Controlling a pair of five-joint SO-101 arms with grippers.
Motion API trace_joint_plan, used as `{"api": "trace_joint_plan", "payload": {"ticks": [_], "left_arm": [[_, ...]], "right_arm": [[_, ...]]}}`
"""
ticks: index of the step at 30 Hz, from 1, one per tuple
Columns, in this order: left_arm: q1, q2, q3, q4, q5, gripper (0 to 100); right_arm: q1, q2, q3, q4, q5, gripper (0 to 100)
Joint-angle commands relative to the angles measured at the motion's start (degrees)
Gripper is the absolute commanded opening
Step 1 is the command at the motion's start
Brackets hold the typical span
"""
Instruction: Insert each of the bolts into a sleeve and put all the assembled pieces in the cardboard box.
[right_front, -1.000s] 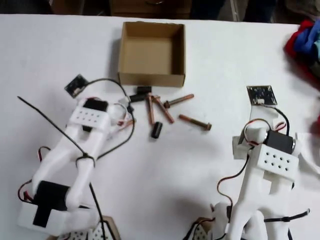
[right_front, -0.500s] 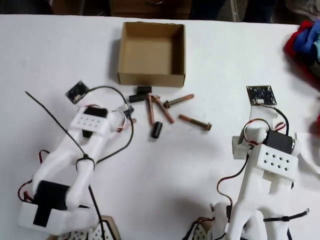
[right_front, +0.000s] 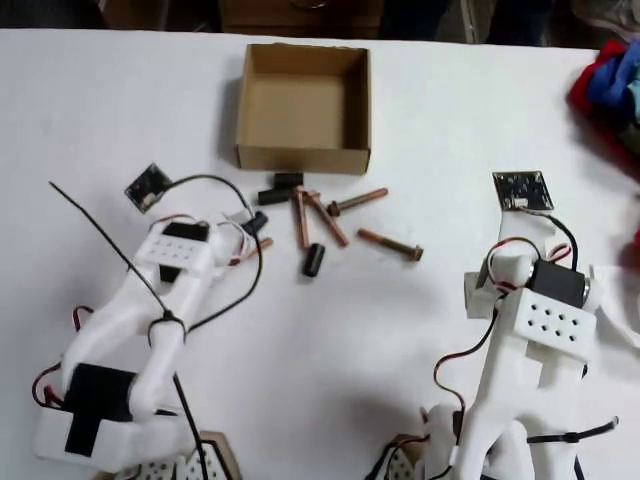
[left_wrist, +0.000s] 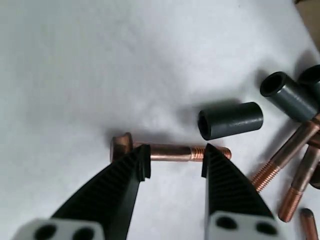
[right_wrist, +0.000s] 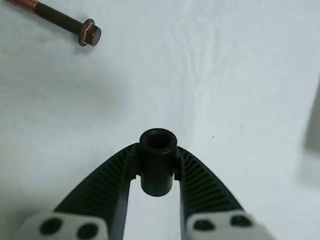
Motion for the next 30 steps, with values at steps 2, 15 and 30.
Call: {"api": "trace_joint_plan", "payload": {"ticks": [2, 15, 30], "left_arm": [[-0.35, -1.76, 1.19, 0.88, -3.34, 20], [-0.79, -1.76, 1.19, 0.62, -41.32, 20], [-2.99, -1.85, -1.63, -8.09, -71.21, 20]], "right_arm": [[0.75, -1.89, -0.26, -0.22, -0.09, 2.2], [0.75, -1.89, -0.26, -0.22, -0.09, 2.2], [0.75, -1.89, -0.26, -0.13, -0.09, 2.2]]}}
